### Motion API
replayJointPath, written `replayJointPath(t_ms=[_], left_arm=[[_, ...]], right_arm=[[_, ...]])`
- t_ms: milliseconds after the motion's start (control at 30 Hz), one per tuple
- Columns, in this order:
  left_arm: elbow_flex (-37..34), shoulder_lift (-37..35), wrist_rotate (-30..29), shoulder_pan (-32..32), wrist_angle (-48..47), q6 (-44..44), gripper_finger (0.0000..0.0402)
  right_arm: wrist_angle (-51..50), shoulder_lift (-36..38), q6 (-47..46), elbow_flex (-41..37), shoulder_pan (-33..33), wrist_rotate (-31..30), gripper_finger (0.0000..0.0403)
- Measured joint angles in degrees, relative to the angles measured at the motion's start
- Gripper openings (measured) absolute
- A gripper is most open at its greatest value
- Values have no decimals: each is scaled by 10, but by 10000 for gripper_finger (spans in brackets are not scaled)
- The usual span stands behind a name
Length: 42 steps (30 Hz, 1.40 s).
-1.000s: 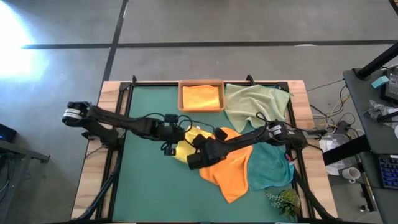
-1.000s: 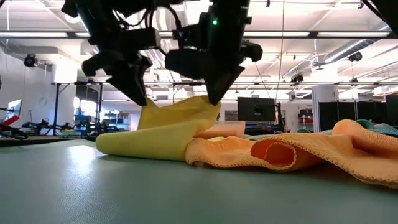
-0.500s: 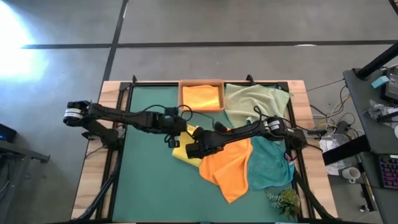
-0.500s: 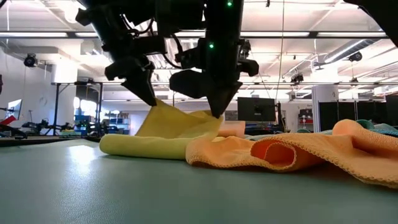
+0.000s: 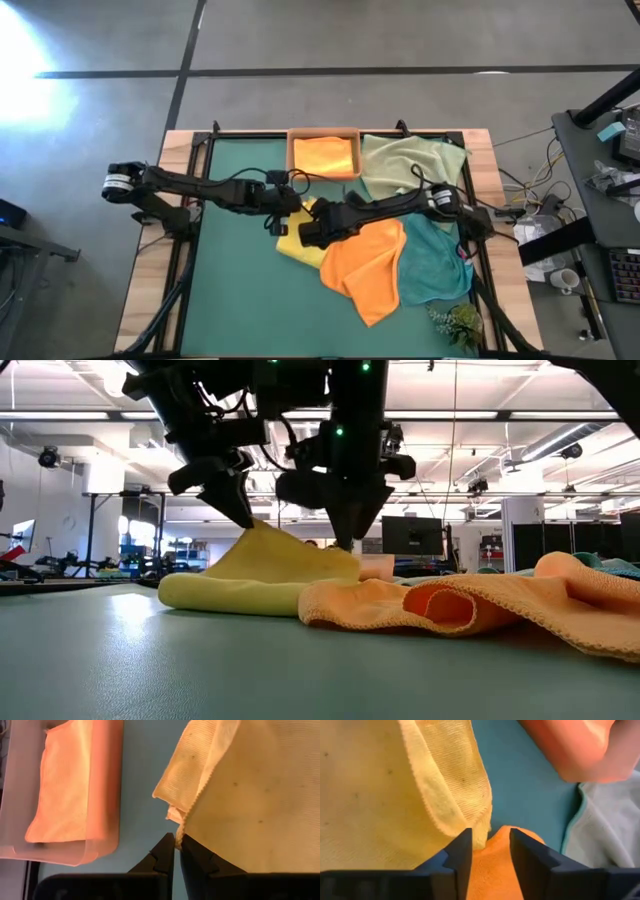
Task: Fold microfiber towels
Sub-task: Fold the yellow towel, then put the yellow towel into the orange bin
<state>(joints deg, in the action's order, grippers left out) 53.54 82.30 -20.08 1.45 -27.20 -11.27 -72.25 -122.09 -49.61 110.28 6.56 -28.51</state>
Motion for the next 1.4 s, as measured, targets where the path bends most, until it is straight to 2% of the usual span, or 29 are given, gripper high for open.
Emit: replayJointPath(t_ms=[300,467,767,900,1167,1400], left_arm=[[0,0,0,0,8,4,13],[0,-1,14,0,18,-1,13],[0,-1,10,0,30,-10,15],[1,-1,10,1,28,4,38],[4,-1,-16,1,54,7,121],[21,-40,-7,-2,-32,102,134]], right_arm=[[-19,52,41,0,-4,-15,157],[-33,80,67,0,-4,-17,154],[-79,141,68,-5,-4,-66,139],[-92,169,69,-6,-6,-82,141],[-96,202,127,-8,-14,-106,137],[-100,205,198,-11,-39,-96,137]])
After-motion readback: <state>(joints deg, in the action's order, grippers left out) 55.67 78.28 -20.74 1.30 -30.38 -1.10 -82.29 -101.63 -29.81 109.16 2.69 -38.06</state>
